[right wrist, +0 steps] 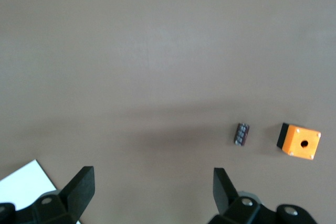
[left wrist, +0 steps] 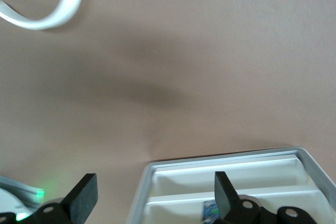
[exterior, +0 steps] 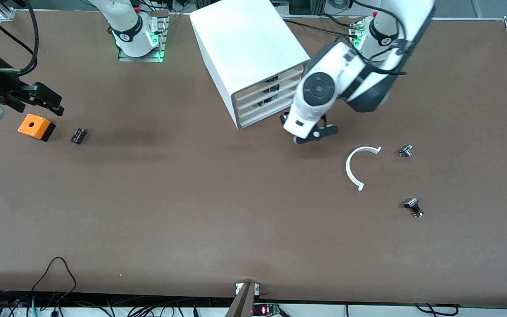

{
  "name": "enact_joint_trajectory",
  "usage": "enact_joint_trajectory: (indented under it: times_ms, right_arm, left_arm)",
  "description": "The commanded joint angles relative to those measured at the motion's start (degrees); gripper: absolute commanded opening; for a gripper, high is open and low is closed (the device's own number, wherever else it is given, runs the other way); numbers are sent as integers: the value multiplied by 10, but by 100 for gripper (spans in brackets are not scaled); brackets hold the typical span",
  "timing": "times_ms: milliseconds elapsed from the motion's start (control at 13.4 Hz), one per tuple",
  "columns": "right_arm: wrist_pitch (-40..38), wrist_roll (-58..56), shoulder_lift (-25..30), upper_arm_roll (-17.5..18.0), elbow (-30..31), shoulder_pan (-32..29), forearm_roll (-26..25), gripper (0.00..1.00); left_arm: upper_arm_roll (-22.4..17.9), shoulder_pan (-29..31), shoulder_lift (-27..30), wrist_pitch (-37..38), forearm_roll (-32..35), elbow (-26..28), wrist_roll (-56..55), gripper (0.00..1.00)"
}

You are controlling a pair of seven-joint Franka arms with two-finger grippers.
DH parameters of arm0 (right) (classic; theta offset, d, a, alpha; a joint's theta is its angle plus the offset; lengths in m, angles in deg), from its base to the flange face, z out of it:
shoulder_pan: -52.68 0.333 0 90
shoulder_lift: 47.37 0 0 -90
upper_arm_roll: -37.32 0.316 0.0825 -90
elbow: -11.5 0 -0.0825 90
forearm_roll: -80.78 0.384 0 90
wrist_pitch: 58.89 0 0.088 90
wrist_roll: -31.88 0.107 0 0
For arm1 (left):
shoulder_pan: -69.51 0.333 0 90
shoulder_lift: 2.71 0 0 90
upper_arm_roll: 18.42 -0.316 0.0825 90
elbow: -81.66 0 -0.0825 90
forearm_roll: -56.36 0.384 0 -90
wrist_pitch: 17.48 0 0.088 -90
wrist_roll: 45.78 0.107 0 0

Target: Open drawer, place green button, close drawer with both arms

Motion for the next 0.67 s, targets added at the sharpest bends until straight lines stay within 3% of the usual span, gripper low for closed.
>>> enact_joint_trajectory:
  times_ms: [0, 373, 597]
  right_arm:
    - [-24, 2, -2, 9, -15, -8, 1, 100]
    - [-17, -19, -5, 5, -15, -18, 0, 100]
    - [-19, -21, -4, 6, -15, -16, -4, 100]
  left_arm:
    - [5, 41, 0, 82, 20, -67, 108, 98]
    - [5, 114, 39, 110, 64, -101, 313, 99]
    - [3, 120, 85, 114, 107, -104, 348, 99]
